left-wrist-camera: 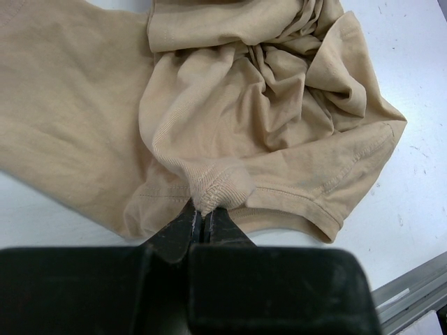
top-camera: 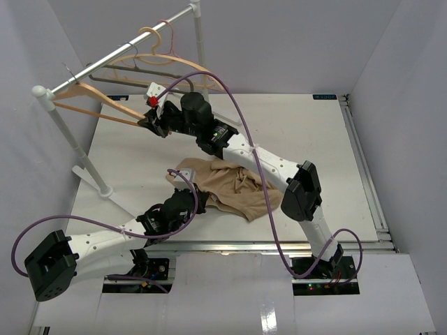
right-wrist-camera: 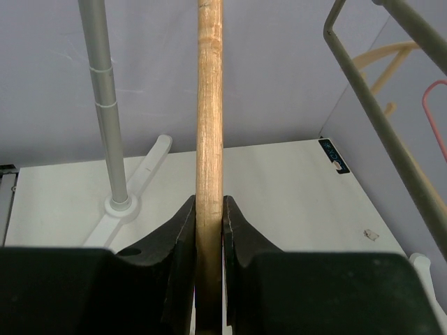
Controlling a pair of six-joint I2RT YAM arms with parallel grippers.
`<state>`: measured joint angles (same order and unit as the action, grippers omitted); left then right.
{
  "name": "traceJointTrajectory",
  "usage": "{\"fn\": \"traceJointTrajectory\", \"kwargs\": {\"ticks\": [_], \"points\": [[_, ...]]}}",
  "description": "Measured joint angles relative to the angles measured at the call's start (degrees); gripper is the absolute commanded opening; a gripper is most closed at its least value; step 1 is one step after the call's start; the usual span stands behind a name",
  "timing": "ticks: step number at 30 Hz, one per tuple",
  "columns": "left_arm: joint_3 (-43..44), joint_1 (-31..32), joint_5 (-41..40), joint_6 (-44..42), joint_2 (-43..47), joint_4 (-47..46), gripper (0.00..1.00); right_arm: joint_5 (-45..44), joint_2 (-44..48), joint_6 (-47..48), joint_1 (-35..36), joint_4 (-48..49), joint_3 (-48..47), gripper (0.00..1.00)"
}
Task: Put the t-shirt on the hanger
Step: Pick up the hanger from the clothesline.
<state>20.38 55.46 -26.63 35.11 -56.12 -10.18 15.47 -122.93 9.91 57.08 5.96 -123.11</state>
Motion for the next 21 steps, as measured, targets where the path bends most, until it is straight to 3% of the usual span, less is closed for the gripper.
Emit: {"fn": "traceJointTrajectory", "kwargs": {"ticks": [7, 21], "points": [[0.00, 0.00, -0.67, -0.15, 0.34, 0.33, 0.00, -1.50, 2.01, 0.17, 0.00, -2.08, 1.41, 0.08], [0.18, 0.00, -1.49, -0.15, 0.37, 1.20, 0.00, -6.83, 14.65, 3.29, 0.04, -3.22, 17.85, 0.08]]}}
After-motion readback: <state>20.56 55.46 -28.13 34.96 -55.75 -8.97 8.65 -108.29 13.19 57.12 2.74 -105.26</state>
